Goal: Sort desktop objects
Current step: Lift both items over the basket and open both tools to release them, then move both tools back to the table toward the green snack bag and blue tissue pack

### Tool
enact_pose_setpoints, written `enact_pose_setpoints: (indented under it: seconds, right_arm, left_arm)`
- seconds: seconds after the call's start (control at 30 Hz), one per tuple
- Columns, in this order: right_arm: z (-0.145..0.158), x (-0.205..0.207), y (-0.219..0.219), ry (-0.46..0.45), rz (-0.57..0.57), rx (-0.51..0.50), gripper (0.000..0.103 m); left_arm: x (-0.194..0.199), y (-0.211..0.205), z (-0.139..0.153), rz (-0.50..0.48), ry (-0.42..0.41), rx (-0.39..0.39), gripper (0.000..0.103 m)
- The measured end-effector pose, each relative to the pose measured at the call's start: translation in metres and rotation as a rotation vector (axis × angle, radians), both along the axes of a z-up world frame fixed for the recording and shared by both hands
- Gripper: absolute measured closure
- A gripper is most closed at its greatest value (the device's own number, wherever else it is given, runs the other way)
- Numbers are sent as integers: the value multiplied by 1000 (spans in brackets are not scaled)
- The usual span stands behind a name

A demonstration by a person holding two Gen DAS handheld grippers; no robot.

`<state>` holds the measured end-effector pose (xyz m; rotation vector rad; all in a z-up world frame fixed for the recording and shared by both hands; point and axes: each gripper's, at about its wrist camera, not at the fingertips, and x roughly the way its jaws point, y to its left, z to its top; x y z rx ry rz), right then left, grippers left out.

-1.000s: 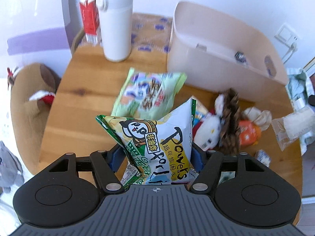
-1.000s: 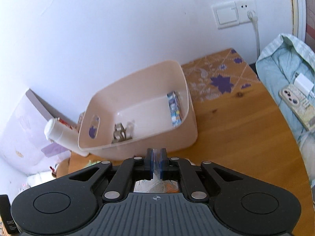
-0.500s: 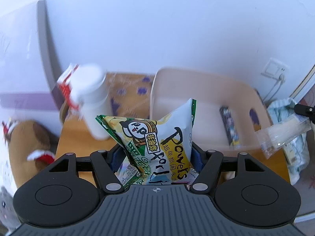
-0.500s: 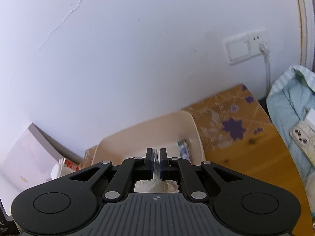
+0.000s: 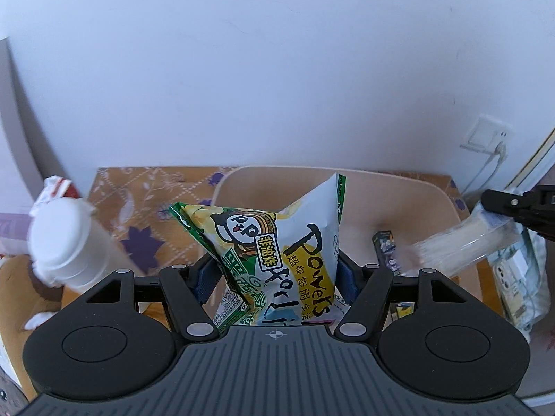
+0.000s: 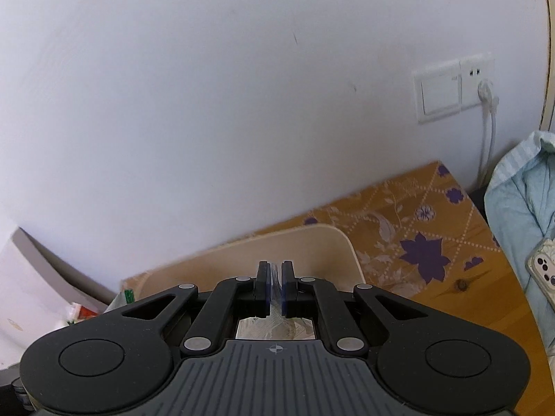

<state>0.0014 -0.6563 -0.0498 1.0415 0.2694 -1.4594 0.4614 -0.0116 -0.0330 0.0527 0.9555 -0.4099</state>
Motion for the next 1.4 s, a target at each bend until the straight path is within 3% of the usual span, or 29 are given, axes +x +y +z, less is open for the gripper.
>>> enact_pose_setpoints:
  seconds: [0.3, 0.43, 0.47, 0.5, 0.53, 0.6, 0.67, 0.73, 0.87, 1.13, 1.4]
  right_arm:
    - [-46, 12, -5, 107, 5, 124, 97]
    - [-46, 12, 2, 139, 1, 136, 86]
    - [-43, 14, 3, 163, 5, 126, 78]
    - [-40, 15, 7, 175, 23, 109, 63]
    - [-36, 16, 9, 174, 42, 96, 57]
    - [-30, 18, 15, 173, 69, 75, 36]
    - [-21, 21, 24, 179, 91, 49, 26]
    - [-14, 23, 36, 185, 115, 23, 22]
    - [-3, 26, 62, 197, 152, -19, 0]
    - [-8, 23, 113, 232, 238, -12, 0]
    - [-41, 16, 170, 269, 316, 2, 0]
  left_arm:
    - [8, -35, -44, -50, 74, 102, 35]
    - [2, -29, -53, -36, 109, 83, 31]
    - [1, -27, -52, -36, 104, 76, 29]
    - [-2, -24, -51, -42, 101, 75, 29]
    - [-4, -23, -51, -48, 105, 80, 28]
    - [-6, -20, -52, -67, 123, 96, 27]
    - [-7, -15, -53, -72, 131, 108, 27]
    - [-13, -7, -48, -62, 122, 108, 27]
    - [-25, 10, -36, -71, 115, 91, 27]
    - [-59, 52, -11, -80, 25, 159, 25]
    - [-82, 95, -29, -47, 50, 215, 24]
